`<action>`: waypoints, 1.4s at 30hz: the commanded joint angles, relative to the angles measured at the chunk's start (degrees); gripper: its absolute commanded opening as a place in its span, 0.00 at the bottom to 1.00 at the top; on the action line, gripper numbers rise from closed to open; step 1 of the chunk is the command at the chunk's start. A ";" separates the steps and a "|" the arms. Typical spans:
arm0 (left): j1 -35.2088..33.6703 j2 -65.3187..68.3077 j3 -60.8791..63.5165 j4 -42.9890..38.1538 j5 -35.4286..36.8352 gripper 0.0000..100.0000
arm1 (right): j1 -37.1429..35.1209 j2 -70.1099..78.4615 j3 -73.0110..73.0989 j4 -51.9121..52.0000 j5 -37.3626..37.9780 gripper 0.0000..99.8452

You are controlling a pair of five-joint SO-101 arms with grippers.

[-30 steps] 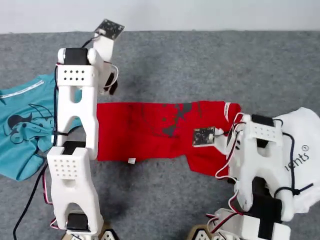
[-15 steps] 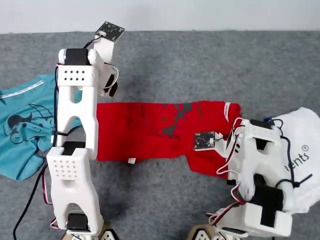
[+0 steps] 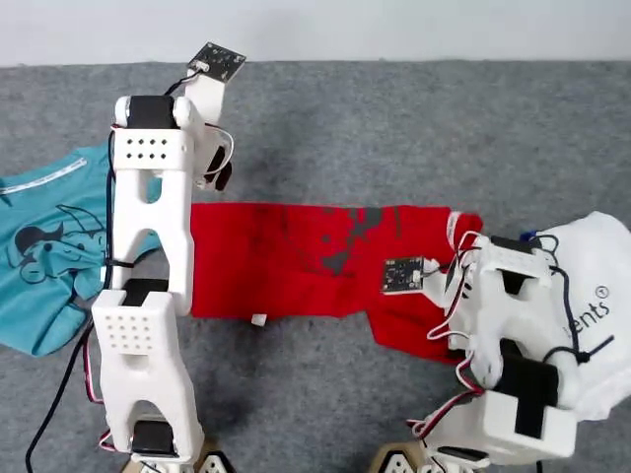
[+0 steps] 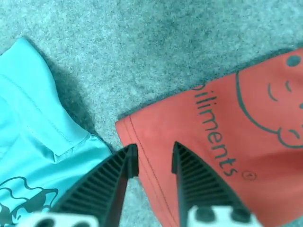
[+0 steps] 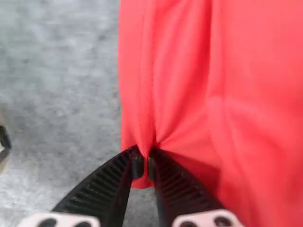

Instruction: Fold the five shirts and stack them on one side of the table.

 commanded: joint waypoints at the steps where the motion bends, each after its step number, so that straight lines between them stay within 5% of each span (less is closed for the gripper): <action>1: 0.18 -3.52 -0.13 0.97 0.00 0.13 | -2.95 -7.52 -0.44 1.54 -4.75 0.01; 9: 0.18 -3.52 4.00 0.88 0.00 0.13 | -12.18 -14.46 -2.99 0.75 -16.35 0.01; 19: 0.26 -3.60 4.53 0.88 -0.09 0.13 | -7.60 1.45 -12.48 -15.08 -29.54 0.01; 29: 0.62 -3.60 4.53 0.88 0.00 0.13 | -6.64 21.85 -32.62 -18.15 -40.70 0.01; 38: 19.78 -3.60 9.36 0.79 0.26 0.13 | -6.55 29.49 -37.89 -15.52 -46.33 0.18; 42: 28.31 -3.52 11.74 -0.79 0.35 0.13 | -6.11 29.05 -38.24 -15.78 -48.00 0.19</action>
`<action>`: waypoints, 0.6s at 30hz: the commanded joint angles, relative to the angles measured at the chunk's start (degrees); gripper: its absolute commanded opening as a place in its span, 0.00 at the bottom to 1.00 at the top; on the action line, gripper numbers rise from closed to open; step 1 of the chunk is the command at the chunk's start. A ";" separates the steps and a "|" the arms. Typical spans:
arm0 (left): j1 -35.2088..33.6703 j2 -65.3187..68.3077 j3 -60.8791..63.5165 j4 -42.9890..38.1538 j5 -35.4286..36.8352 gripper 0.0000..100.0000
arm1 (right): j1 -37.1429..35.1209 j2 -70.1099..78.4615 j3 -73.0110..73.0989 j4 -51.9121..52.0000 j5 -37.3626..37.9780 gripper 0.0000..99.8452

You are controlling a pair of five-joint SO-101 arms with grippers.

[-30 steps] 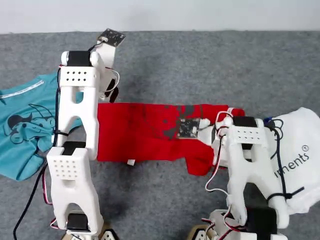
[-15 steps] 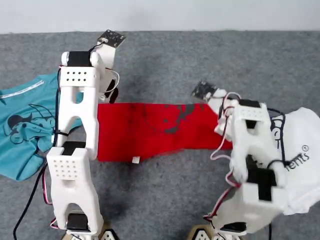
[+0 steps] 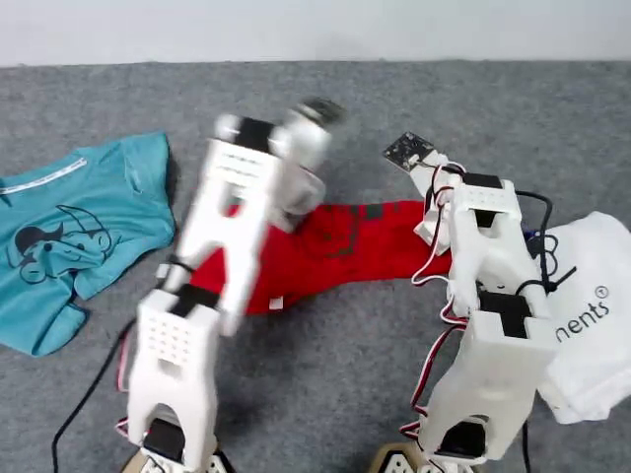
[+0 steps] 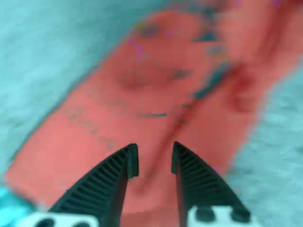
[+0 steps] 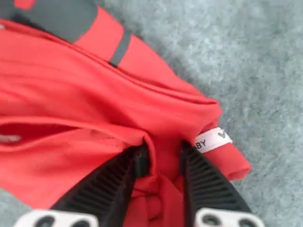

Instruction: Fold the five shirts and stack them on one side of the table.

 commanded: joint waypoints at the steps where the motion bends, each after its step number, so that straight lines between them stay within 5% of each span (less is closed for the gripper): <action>1: 7.03 -3.43 0.75 -1.23 0.35 0.13 | 1.10 -0.57 -2.11 -0.04 -3.87 0.19; 18: 7.38 -3.43 23.60 -14.42 0.44 0.13 | 8.22 -17.19 -5.19 8.31 -13.89 0.19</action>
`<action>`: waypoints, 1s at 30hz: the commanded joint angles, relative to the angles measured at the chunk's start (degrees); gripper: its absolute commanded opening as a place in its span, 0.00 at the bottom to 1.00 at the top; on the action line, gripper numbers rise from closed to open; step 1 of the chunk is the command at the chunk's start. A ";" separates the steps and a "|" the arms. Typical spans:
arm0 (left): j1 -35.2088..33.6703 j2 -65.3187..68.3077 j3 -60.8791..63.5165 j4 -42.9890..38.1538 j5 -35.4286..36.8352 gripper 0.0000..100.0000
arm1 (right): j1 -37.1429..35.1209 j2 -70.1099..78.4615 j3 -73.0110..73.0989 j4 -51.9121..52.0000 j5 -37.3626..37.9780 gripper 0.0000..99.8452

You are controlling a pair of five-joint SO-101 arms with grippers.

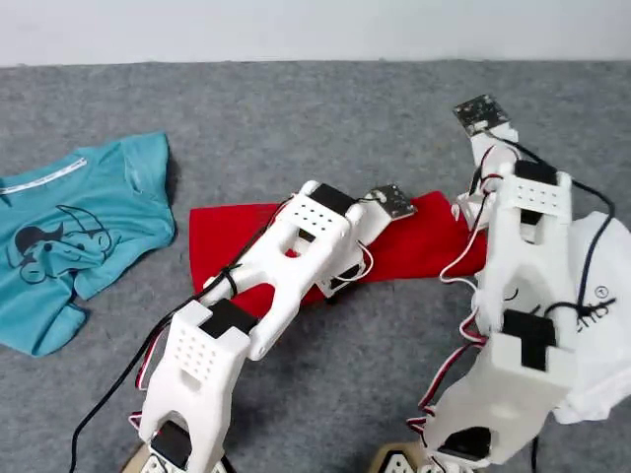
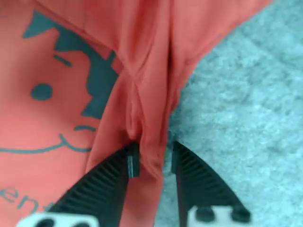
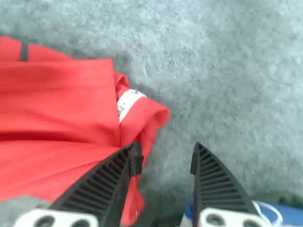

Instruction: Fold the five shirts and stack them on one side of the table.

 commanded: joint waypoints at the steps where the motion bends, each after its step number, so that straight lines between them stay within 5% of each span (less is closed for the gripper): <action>1: -1.23 -3.25 0.22 -0.35 0.44 0.13 | 0.57 -6.90 -2.11 4.97 -0.62 0.19; 15: -0.26 -3.87 4.09 -0.35 0.44 0.13 | -1.45 -17.80 -1.93 17.27 -5.36 0.19; 24: -0.18 -10.20 -2.77 4.57 0.44 0.13 | 5.49 -17.45 -1.93 21.41 -5.54 0.19; 30: -0.35 -15.21 -3.47 4.48 0.35 0.13 | 0.57 -17.89 -1.93 30.99 -6.95 0.19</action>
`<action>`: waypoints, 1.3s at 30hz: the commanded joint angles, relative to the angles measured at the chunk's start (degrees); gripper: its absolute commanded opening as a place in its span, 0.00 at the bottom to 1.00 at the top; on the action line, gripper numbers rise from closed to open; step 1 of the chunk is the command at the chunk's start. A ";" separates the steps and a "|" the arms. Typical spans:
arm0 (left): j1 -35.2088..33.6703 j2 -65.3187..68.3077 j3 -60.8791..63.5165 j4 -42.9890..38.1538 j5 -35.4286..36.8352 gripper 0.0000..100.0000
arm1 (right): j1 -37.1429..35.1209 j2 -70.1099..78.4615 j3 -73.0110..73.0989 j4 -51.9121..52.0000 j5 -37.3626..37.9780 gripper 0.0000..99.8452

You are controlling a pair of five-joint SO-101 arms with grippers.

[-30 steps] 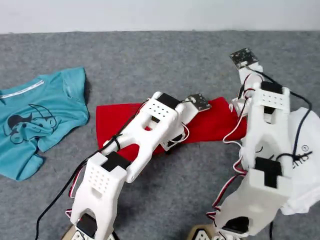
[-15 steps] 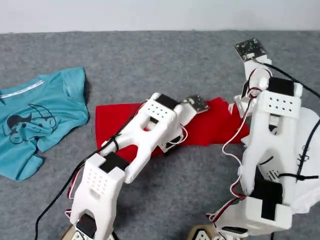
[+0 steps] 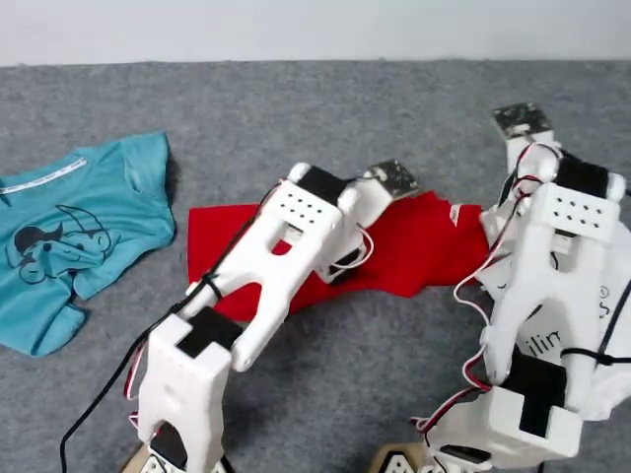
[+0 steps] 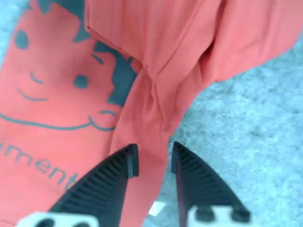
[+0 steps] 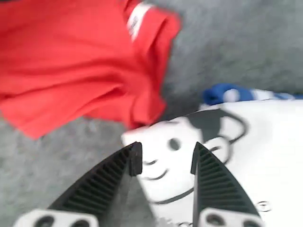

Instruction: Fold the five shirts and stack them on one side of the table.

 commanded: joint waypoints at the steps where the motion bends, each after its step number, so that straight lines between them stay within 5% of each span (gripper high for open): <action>1: 0.00 -5.80 -2.15 0.00 0.18 0.13 | -3.65 -3.03 -1.93 4.44 -3.16 0.19; 17: -18.46 -7.65 -1.71 -4.48 0.18 0.13 | -23.16 -16.48 24.97 0.04 -10.02 0.19; 25: -18.99 -7.74 1.54 -4.92 0.18 0.13 | -24.57 -18.68 39.82 -16.40 -8.26 0.19; 39: -19.08 -7.74 1.63 -4.92 0.18 0.13 | -26.59 -8.75 40.53 -34.77 -8.44 0.19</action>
